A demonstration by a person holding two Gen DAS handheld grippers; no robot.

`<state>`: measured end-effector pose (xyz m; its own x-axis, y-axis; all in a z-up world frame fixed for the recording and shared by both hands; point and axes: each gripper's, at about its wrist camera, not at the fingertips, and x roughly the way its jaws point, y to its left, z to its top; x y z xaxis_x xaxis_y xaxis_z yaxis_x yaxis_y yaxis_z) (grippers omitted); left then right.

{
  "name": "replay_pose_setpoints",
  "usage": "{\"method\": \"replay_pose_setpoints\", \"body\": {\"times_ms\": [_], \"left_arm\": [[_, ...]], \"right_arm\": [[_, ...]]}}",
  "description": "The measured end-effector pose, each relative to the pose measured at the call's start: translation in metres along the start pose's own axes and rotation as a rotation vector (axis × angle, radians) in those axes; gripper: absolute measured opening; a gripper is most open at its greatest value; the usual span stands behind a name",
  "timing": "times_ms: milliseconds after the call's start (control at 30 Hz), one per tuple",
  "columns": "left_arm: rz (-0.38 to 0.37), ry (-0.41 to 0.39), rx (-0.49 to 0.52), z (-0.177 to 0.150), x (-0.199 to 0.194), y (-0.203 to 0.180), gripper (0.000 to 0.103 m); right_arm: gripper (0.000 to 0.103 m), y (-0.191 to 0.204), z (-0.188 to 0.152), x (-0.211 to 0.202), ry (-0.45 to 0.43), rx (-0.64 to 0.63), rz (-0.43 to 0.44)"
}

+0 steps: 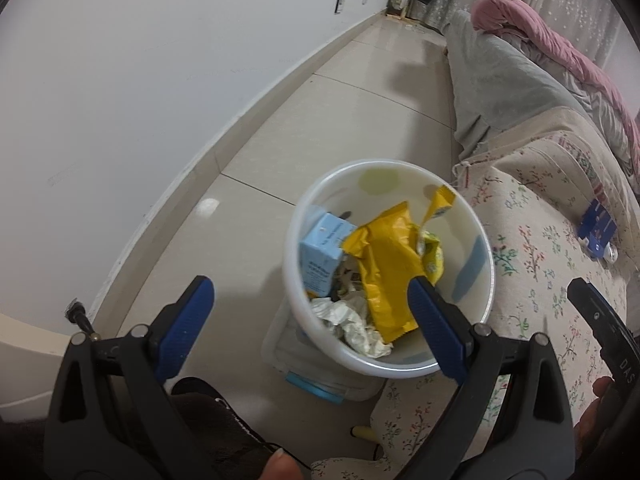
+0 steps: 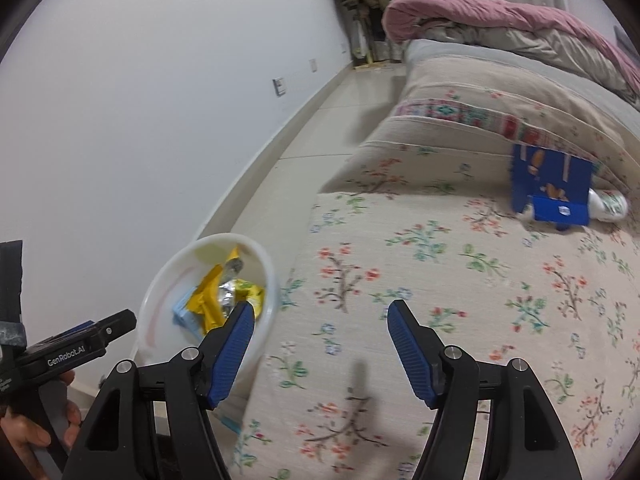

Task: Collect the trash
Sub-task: 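Move both grippers back over the bed toward the blue box and white bottle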

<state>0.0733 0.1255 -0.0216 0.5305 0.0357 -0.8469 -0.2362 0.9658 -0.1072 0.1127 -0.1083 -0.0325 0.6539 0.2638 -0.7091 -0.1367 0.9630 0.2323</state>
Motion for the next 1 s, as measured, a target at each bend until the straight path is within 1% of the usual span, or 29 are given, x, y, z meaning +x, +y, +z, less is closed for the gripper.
{"method": "replay_pose_setpoints", "body": {"times_ms": [333, 467, 733, 833, 933, 1000], "left_arm": [[-0.028, -0.005, 0.057, 0.000, -0.003, -0.033, 0.097], [-0.037, -0.006, 0.083, -0.002, -0.004, -0.049, 0.097], [-0.057, 0.001, 0.133, -0.004, -0.005, -0.078, 0.097], [-0.065, 0.002, 0.157, -0.005, -0.004, -0.091, 0.097], [-0.078, 0.004, 0.184, -0.006, -0.005, -0.105, 0.102], [-0.090, 0.004, 0.199, -0.006, -0.004, -0.113, 0.102]], "right_arm": [[0.071, -0.038, -0.004, -0.018, -0.016, 0.062, -0.064], [0.075, -0.055, -0.005, -0.025, -0.026, 0.089, -0.093], [0.079, -0.097, -0.009, -0.040, -0.039, 0.160, -0.159], [0.085, -0.112, -0.010, -0.045, -0.041, 0.187, -0.187], [0.086, -0.131, -0.012, -0.051, -0.048, 0.222, -0.214], [0.089, -0.141, -0.013, -0.054, -0.049, 0.242, -0.233]]}}
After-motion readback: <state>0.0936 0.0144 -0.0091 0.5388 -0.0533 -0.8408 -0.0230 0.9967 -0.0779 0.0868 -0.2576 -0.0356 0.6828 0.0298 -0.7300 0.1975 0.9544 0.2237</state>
